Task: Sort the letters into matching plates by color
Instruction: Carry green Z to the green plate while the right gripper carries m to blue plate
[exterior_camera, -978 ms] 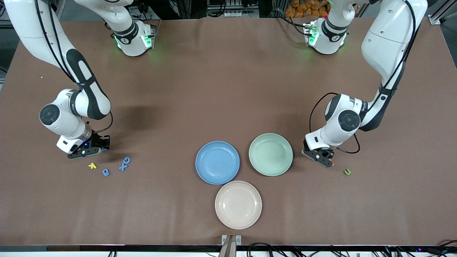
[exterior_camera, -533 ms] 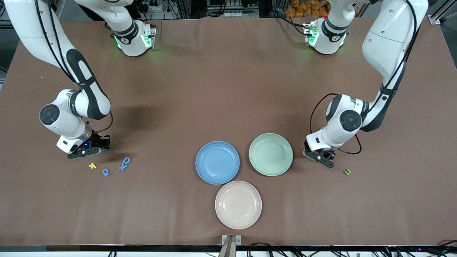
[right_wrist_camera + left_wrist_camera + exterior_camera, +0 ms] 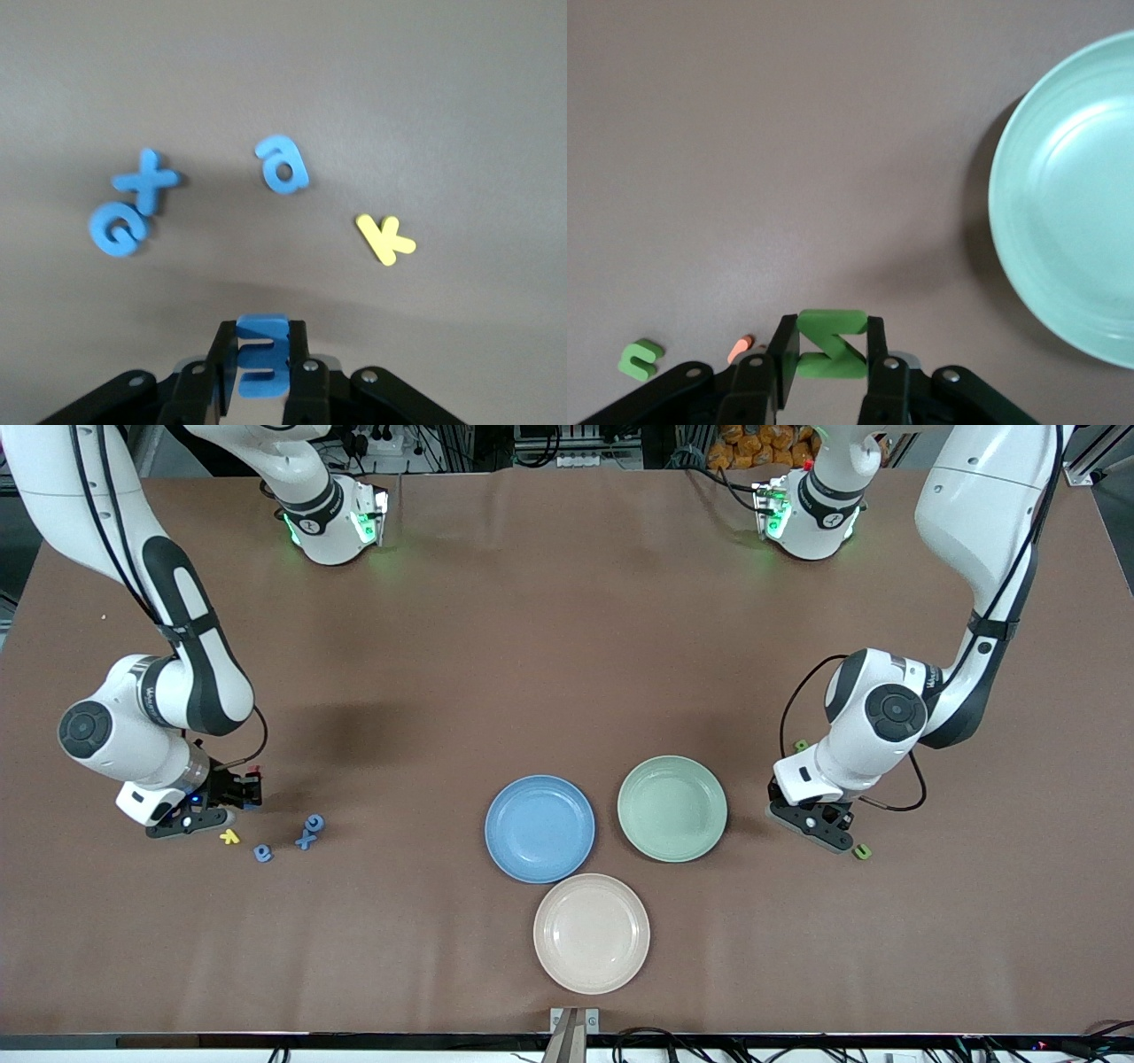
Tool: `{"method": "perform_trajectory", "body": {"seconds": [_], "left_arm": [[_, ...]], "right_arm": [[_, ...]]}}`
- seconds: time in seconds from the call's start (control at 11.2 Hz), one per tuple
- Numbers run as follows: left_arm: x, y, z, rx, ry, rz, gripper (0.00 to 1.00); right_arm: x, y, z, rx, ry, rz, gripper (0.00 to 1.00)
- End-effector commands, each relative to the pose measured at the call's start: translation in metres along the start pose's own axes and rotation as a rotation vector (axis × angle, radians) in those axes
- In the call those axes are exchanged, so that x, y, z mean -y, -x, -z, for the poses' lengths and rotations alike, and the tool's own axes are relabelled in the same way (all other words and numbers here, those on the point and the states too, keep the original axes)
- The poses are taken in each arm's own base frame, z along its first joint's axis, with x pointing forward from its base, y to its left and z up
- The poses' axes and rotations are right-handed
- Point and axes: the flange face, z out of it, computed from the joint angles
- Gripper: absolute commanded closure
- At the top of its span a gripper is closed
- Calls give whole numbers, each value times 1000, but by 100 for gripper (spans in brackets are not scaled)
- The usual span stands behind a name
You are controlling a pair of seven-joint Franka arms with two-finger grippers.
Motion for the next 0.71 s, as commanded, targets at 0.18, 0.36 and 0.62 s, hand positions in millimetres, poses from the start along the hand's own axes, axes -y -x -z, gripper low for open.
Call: {"method": "perform_trajectory", "body": {"seconds": [0.18, 0.36, 0.62], "left_arm": [[-35, -34, 25, -13, 49, 28, 100], [-52, -40, 26, -8, 57, 11, 100], [-94, -57, 16, -12, 85, 47, 100]], "right_arm": [[65, -29, 37, 46, -39, -160, 87], [108, -44, 45, 51, -36, -236, 87], [170, -61, 59, 22, -51, -312, 87]]}}
